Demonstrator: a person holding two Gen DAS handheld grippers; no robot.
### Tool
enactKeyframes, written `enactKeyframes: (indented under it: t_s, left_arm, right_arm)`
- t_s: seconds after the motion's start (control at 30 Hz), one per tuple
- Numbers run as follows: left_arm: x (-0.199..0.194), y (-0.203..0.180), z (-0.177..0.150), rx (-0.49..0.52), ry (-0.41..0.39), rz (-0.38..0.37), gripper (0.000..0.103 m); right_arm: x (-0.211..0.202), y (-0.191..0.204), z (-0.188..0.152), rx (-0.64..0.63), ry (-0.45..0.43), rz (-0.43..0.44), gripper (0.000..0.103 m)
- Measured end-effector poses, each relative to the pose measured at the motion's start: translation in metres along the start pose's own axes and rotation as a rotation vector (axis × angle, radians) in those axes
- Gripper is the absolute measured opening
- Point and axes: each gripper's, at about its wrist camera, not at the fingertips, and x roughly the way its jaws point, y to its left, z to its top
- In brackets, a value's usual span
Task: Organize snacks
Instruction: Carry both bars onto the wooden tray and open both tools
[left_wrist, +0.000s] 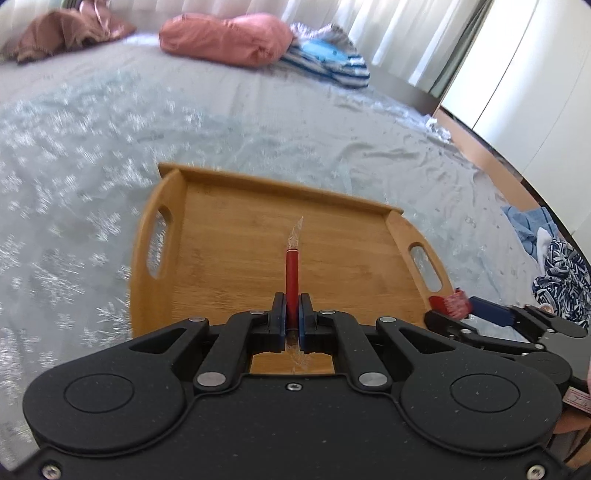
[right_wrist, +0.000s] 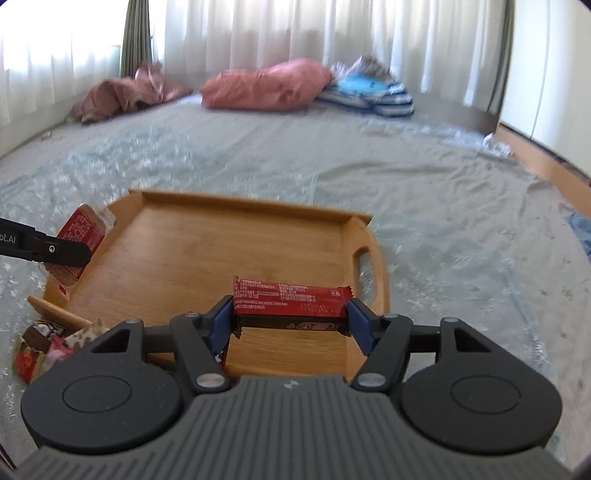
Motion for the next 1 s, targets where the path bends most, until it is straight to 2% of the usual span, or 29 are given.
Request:
enactKeyframes:
  t_s: [0.1, 0.27, 0.5, 0.6, 1.0]
  left_arm:
    - [0.019, 0.005, 0.007, -0.036, 0.030, -0.009, 0.006]
    - [0.045, 0.009, 0.012, -0.087, 0.064, -0.018, 0.006]
    - [0.074, 0.007, 0.014, -0.091, 0.107, -0.027, 0.006]
    - [0.081, 0.006, 0.015, -0.098, 0.119, -0.036, 0.006]
    - [0.089, 0.003, 0.011, -0.051, 0.139, 0.013, 0.006]
  right_arm:
    - [0.021, -0.001, 0.005, -0.011, 0.049, 0.029, 0.067]
    - [0.048, -0.001, 0.016, -0.023, 0.102, 0.029, 0.067]
    - [0.077, 0.000, 0.023, -0.036, 0.169, 0.038, 0.067]
    - [0.085, 0.002, 0.024, -0.049, 0.184, 0.036, 0.067]
    - [0.094, 0.006, 0.022, -0.064, 0.201, 0.044, 0.067]
